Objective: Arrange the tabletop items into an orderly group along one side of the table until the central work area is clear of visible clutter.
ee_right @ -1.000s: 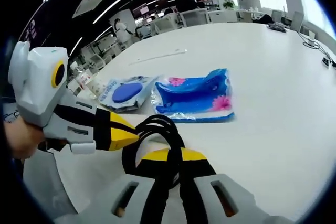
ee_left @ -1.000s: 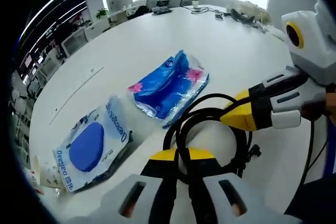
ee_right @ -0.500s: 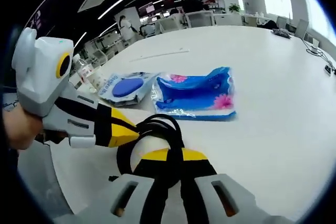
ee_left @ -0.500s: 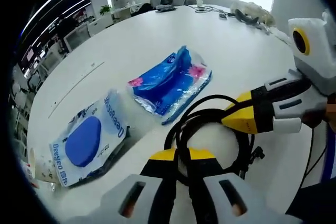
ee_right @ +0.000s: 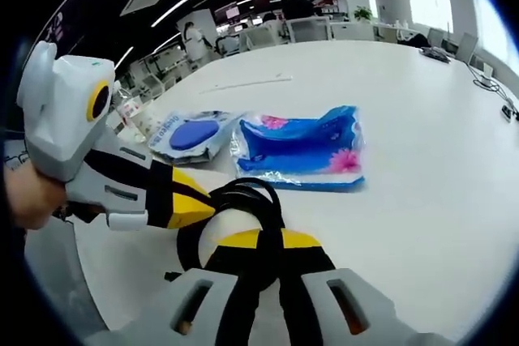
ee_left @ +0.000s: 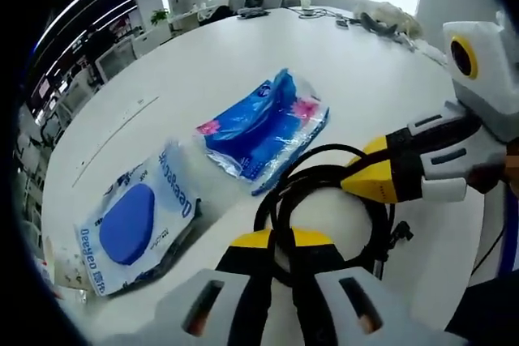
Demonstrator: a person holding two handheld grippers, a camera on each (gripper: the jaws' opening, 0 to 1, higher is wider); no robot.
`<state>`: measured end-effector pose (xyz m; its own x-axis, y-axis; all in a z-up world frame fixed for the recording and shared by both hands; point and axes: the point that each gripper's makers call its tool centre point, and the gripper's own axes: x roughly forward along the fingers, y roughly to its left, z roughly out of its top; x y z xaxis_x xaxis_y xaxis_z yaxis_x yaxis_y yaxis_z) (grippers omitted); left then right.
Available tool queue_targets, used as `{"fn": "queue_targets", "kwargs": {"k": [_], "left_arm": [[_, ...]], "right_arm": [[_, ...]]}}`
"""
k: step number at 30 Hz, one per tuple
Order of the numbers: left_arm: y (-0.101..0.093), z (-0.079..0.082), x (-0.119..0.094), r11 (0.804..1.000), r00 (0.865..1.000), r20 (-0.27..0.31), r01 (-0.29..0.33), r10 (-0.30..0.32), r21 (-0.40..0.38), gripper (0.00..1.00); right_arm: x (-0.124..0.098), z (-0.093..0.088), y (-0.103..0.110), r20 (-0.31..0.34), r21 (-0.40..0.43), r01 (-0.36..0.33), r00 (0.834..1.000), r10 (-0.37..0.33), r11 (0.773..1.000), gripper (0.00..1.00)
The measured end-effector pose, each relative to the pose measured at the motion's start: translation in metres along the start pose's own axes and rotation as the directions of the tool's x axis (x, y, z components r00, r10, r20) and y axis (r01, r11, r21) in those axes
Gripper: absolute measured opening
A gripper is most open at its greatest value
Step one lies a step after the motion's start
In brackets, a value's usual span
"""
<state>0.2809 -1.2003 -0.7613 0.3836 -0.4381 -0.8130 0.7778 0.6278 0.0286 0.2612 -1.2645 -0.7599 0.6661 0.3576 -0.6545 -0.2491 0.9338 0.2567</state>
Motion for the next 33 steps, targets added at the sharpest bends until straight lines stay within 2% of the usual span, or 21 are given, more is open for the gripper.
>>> {"fn": "queue_targets", "kwargs": {"k": [12, 33], "left_arm": [[0.011, 0.005, 0.003, 1.000, 1.000, 0.000, -0.012, 0.012, -0.019, 0.06], [0.009, 0.001, 0.000, 1.000, 1.000, 0.000, -0.016, 0.016, -0.024, 0.07]], "right_arm": [[0.010, 0.010, -0.002, 0.004, -0.005, -0.006, 1.000, 0.006, 1.000, 0.03], [0.008, 0.008, 0.000, 0.007, -0.032, -0.004, 1.000, 0.004, 0.999, 0.04]]}}
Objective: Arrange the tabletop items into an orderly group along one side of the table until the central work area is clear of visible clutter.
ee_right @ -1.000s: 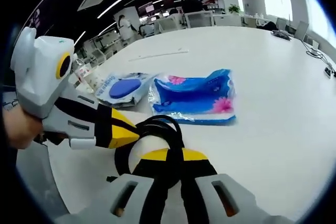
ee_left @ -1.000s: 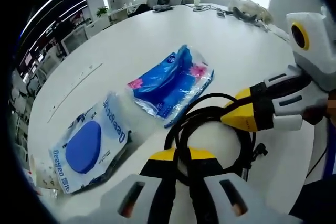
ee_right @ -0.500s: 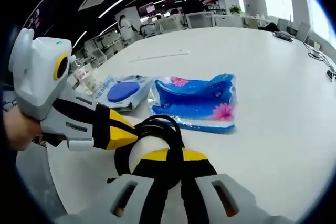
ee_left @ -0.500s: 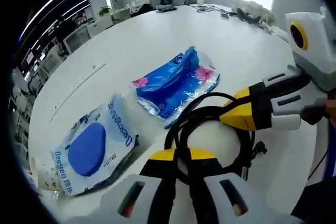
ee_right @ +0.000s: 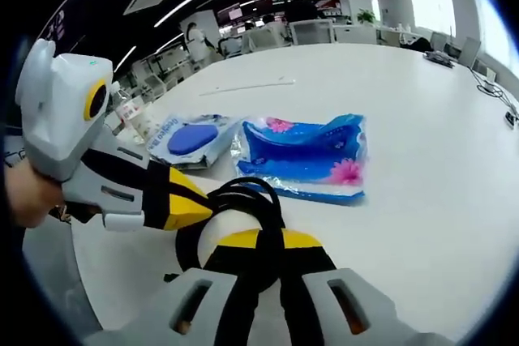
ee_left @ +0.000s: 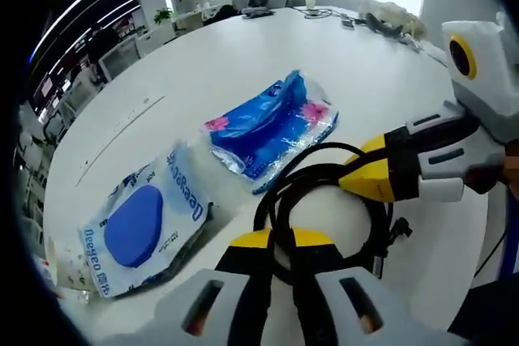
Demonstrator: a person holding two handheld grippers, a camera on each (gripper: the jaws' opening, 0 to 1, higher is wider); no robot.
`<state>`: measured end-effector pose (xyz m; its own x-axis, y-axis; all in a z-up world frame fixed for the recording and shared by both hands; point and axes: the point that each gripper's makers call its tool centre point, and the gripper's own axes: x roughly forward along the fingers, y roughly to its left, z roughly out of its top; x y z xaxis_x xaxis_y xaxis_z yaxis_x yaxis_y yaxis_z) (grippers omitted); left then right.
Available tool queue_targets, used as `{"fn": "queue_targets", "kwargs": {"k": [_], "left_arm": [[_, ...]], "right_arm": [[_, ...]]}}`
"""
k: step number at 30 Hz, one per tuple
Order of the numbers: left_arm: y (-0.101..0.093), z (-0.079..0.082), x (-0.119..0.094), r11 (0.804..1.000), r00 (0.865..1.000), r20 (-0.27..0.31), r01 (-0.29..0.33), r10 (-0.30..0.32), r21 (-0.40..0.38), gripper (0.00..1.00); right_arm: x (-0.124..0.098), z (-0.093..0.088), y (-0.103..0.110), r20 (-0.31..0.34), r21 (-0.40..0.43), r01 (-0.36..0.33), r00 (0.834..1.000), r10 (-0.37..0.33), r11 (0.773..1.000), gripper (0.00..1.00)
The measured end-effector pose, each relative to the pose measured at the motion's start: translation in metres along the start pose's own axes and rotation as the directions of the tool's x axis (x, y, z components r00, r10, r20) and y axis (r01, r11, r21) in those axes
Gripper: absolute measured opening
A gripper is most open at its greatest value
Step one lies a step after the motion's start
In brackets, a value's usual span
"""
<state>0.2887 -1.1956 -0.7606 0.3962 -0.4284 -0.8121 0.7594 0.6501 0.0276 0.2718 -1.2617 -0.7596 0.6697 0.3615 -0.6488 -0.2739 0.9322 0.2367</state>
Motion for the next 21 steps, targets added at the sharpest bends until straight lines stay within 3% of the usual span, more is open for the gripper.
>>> {"fn": "queue_targets", "kwargs": {"k": [12, 21], "left_arm": [[-0.007, -0.003, -0.002, 1.000, 1.000, 0.012, 0.023, -0.023, -0.014, 0.18], [-0.006, 0.002, -0.015, 0.998, 0.997, 0.068, 0.038, -0.034, -0.048, 0.34]], "right_arm": [[-0.002, -0.002, 0.002, 0.003, -0.049, -0.027, 1.000, 0.028, 0.998, 0.13], [-0.010, 0.015, 0.009, 0.090, -0.131, -0.011, 0.996, 0.023, 0.991, 0.32]]}}
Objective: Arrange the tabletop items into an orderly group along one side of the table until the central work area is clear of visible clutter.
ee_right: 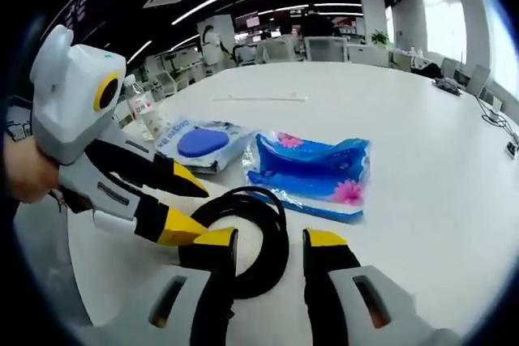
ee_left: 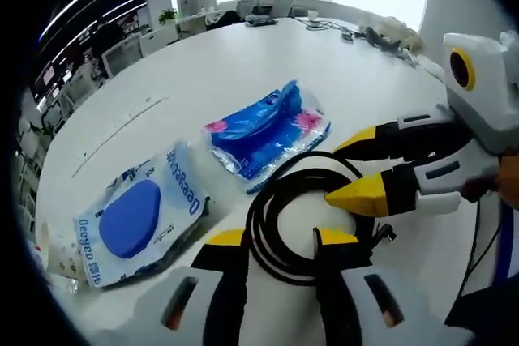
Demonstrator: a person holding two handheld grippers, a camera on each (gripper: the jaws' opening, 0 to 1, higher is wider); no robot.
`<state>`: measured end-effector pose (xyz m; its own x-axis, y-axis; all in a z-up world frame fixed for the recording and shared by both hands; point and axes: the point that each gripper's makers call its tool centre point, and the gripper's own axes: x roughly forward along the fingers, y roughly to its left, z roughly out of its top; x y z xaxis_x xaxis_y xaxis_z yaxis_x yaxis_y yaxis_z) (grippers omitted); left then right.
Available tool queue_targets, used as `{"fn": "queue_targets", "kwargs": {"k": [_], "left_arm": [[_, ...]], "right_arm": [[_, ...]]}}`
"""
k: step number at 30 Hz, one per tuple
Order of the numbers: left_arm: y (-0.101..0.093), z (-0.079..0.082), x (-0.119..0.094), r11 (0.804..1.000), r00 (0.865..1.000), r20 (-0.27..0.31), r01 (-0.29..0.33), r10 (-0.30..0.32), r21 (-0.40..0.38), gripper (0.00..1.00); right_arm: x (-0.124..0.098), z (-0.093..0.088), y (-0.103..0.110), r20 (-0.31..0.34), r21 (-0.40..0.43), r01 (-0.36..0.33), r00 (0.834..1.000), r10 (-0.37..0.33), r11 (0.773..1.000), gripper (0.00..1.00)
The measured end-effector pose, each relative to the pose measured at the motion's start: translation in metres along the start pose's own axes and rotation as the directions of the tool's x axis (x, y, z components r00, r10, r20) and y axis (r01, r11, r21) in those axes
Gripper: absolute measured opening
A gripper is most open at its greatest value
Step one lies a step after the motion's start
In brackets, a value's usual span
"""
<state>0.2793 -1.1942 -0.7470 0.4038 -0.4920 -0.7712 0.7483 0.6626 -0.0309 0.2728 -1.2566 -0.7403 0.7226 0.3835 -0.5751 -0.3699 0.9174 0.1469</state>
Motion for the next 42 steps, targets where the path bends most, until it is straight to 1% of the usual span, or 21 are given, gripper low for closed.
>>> {"fn": "queue_targets", "kwargs": {"k": [5, 8, 13, 14, 15, 16, 17, 19, 22, 27, 29, 30, 32, 33, 34, 35, 36, 38, 39, 41, 42], "left_arm": [[0.001, 0.002, -0.018, 1.000, 0.998, 0.055, 0.015, -0.014, -0.012, 0.57], [0.002, -0.002, -0.031, 1.000, 0.998, 0.066, 0.004, -0.005, 0.014, 0.72], [0.007, -0.009, -0.045, 0.999, 0.995, 0.101, 0.014, -0.010, -0.045, 0.81], [0.006, -0.009, -0.048, 0.997, 0.992, 0.122, 0.027, -0.018, -0.071, 0.85], [0.008, -0.012, -0.052, 0.997, 0.993, 0.114, 0.020, -0.012, -0.071, 0.88], [0.006, -0.013, -0.055, 0.997, 0.992, 0.125, 0.028, -0.019, -0.072, 0.92], [0.005, -0.015, -0.060, 0.997, 0.990, 0.139, 0.038, -0.027, -0.072, 0.96], [0.004, -0.015, -0.069, 0.996, 0.985, 0.169, 0.048, -0.034, -0.074, 0.98], [0.009, -0.017, -0.083, 0.993, 0.981, 0.194, 0.044, -0.023, -0.106, 0.99], [0.021, -0.022, -0.111, 0.989, 0.970, 0.242, 0.021, 0.015, -0.144, 0.99], [0.028, -0.025, -0.124, 0.989, 0.965, 0.261, 0.007, 0.033, -0.151, 0.99], [0.032, -0.028, -0.132, 0.987, 0.962, 0.268, 0.000, 0.043, -0.160, 0.99], [0.040, -0.035, -0.145, 0.983, 0.958, 0.277, -0.018, 0.069, -0.181, 0.99], [0.045, -0.040, -0.151, 0.980, 0.957, 0.277, -0.031, 0.086, -0.195, 0.99], [0.051, -0.047, -0.156, 0.975, 0.958, 0.265, -0.055, 0.113, -0.216, 0.99], [0.058, -0.058, -0.164, 0.968, 0.957, 0.254, -0.076, 0.138, -0.239, 0.99], [0.062, -0.065, -0.169, 0.964, 0.955, 0.257, -0.080, 0.148, -0.254, 0.99], [0.071, -0.079, -0.181, 0.947, 0.948, 0.265, -0.089, 0.176, -0.310, 0.99], [0.078, -0.089, -0.191, 0.931, 0.939, 0.282, -0.087, 0.195, -0.355, 0.99], [0.089, -0.110, -0.207, 0.903, 0.933, 0.278, -0.098, 0.230, -0.418, 0.99], [0.094, -0.117, -0.214, 0.897, 0.930, 0.276, -0.109, 0.245, -0.428, 0.99]], "right_arm": [[-0.010, 0.017, 0.009, 0.064, -0.158, 0.008, 0.998, 0.002, 0.987, 0.44], [-0.015, 0.021, 0.014, 0.080, -0.206, 0.009, 0.997, 0.008, 0.979, 0.54], [-0.017, 0.029, 0.029, 0.102, -0.255, -0.022, 0.994, 0.050, 0.967, 0.65], [-0.018, 0.033, 0.033, 0.116, -0.287, -0.017, 0.992, 0.052, 0.958, 0.68], [-0.019, 0.037, 0.036, 0.124, -0.324, -0.017, 0.990, 0.060, 0.946, 0.70], [-0.021, 0.039, 0.039, 0.116, -0.377, -0.012, 0.991, 0.060, 0.926, 0.73], [-0.022, 0.039, 0.040, 0.113, -0.395, -0.013, 0.992, 0.062, 0.919, 0.75], [-0.027, 0.039, 0.044, 0.090, -0.468, -0.010, 0.994, 0.058, 0.884, 0.77], [-0.033, 0.038, 0.050, 0.059, -0.510, -0.017, 0.997, 0.055, 0.860, 0.83], [-0.048, 0.029, 0.055, 0.012, -0.628, -0.010, 1.000, 0.023, 0.778, 0.93], [-0.052, 0.025, 0.056, 0.001, -0.653, -0.011, 1.000, 0.015, 0.758, 0.95], [-0.056, 0.021, 0.057, -0.015, -0.684, -0.012, 1.000, 0.001, 0.730, 0.96], [-0.061, 0.012, 0.058, -0.061, -0.785, -0.029, 0.998, -0.031, 0.618, 0.98], [-0.063, 0.007, 0.061, -0.079, -0.807, -0.043, 0.996, -0.036, 0.589, 0.97], [-0.065, 0.004, 0.064, -0.088, -0.818, -0.053, 0.996, -0.033, 0.573, 0.97], [-0.069, 0.002, 0.070, -0.091, -0.817, -0.060, 0.996, -0.025, 0.573, 0.97], [-0.071, 0.002, 0.072, -0.084, -0.808, -0.052, 0.996, -0.027, 0.587, 0.97], [-0.078, 0.002, 0.077, -0.068, -0.771, -0.031, 0.997, -0.034, 0.637, 0.97], [-0.083, 0.000, 0.078, -0.069, -0.754, -0.022, 0.997, -0.045, 0.657, 0.97], [-0.089, -0.002, 0.077, -0.061, -0.738, -0.003, 0.996, -0.063, 0.674, 0.97], [-0.092, -0.005, 0.077, -0.062, -0.725, 0.003, 0.996, -0.070, 0.689, 0.97]]}}
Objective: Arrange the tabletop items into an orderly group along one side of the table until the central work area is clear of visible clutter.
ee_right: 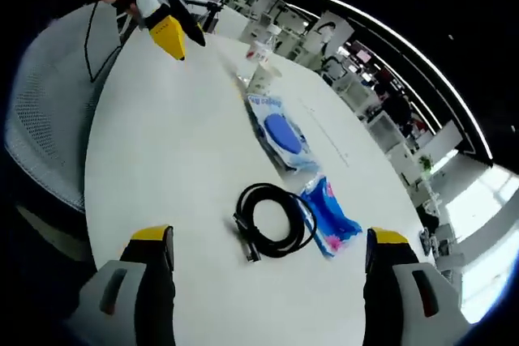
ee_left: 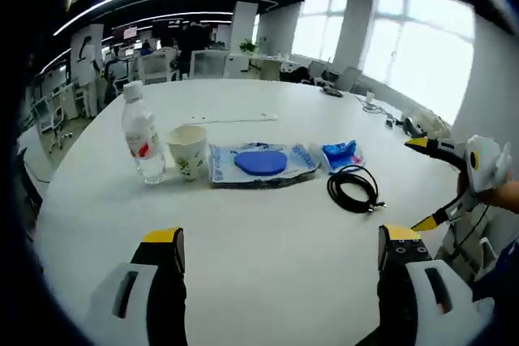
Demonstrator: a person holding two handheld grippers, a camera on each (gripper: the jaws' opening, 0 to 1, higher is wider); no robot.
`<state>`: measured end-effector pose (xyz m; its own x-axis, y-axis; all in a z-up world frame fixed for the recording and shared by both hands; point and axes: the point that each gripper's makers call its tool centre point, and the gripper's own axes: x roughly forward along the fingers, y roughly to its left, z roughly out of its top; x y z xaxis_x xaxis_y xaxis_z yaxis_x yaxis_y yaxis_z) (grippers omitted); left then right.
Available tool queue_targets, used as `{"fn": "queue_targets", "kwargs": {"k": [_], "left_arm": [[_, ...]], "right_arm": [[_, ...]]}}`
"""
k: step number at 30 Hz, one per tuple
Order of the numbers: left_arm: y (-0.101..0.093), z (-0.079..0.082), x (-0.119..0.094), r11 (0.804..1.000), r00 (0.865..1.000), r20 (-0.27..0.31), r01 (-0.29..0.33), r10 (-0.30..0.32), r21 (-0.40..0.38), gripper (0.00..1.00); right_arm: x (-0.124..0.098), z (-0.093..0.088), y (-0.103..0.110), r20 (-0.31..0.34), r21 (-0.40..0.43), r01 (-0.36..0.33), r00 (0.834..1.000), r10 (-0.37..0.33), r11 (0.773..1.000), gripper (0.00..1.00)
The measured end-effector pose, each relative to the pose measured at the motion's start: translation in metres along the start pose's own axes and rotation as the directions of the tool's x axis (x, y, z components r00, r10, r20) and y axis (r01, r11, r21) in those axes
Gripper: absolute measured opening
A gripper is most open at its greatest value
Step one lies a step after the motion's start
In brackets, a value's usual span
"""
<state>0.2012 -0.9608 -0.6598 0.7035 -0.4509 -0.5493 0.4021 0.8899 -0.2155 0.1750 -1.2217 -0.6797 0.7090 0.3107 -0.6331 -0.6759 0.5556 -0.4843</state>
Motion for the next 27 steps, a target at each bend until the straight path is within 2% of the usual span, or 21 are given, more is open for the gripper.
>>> {"fn": "queue_targets", "kwargs": {"k": [6, 11, 15, 18, 21, 27], "left_arm": [[0.039, -0.013, -0.043, 0.999, 0.999, -0.008, -0.031, 0.032, 0.033, 0.99], [0.060, -0.016, -0.060, 0.999, 0.999, 0.000, -0.036, 0.036, 0.012, 0.99], [0.069, -0.021, -0.070, 0.999, 1.000, -0.006, -0.016, 0.017, 0.029, 0.99], [0.074, -0.026, -0.078, 0.998, 1.000, -0.019, 0.005, -0.003, 0.060, 0.99], [0.079, -0.030, -0.085, 0.999, 0.999, -0.019, 0.027, -0.026, 0.045, 0.99], [0.088, -0.039, -0.094, 0.998, 0.999, -0.022, 0.040, -0.039, 0.055, 0.99]], "right_arm": [[-0.026, -0.019, 0.010, -0.046, 0.132, 0.041, 0.998, -0.035, 0.990, 0.99], [-0.042, -0.031, 0.017, -0.093, 0.198, 0.091, 0.993, -0.074, 0.976, 0.99], [-0.053, -0.034, 0.024, -0.125, 0.261, 0.143, 0.986, -0.113, 0.955, 0.99], [-0.059, -0.033, 0.029, -0.139, 0.273, 0.168, 0.981, -0.134, 0.947, 0.98], [-0.062, -0.038, 0.044, -0.187, 0.302, 0.170, 0.975, -0.117, 0.938, 0.98], [-0.068, -0.032, 0.057, -0.183, 0.311, 0.183, 0.974, -0.130, 0.933, 0.97]]}}
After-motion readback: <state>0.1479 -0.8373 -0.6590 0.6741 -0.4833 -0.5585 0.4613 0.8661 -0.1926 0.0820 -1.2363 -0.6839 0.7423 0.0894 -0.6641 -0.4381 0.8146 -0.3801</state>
